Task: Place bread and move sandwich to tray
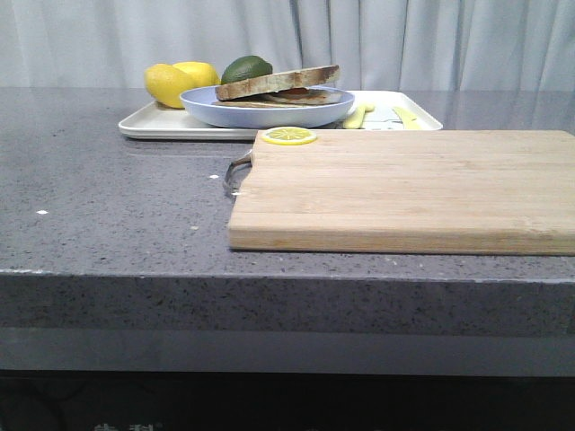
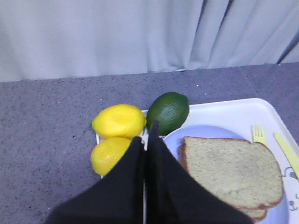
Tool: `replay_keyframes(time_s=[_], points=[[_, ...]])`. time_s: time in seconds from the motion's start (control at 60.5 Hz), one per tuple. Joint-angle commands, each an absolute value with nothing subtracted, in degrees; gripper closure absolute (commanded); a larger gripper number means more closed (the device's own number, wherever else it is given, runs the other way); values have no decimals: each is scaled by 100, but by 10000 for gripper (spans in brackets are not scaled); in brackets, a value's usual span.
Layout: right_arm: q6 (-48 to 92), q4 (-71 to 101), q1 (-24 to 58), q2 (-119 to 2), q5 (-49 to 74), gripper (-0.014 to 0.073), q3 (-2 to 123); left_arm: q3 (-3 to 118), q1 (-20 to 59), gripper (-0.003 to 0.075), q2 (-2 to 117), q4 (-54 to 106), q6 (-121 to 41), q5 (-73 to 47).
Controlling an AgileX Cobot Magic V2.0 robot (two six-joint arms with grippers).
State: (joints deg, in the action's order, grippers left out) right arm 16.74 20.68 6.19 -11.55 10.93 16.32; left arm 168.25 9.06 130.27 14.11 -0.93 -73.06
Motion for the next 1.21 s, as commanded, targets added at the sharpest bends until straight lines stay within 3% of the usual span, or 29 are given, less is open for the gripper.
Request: replay_keyframes(time_s=[0.0, 0.149, 0.38, 0.677, 1.19], points=[[1686, 2128, 618, -1207, 691, 645, 1789, 17252, 1030, 741, 12403, 1459, 0, -7205], [1686, 2128, 618, -1207, 691, 645, 1789, 16139, 1132, 741, 11675, 1459, 0, -7205], [1686, 2128, 618, -1207, 691, 645, 1789, 12843, 1171, 741, 9771, 145, 0, -7119], [1686, 2128, 618, -1207, 691, 645, 1789, 9023, 954, 741, 7355, -224, 0, -5609], [1686, 2128, 618, -1207, 691, 645, 1789, 5812, 878, 741, 3637, 0, 0, -4159]])
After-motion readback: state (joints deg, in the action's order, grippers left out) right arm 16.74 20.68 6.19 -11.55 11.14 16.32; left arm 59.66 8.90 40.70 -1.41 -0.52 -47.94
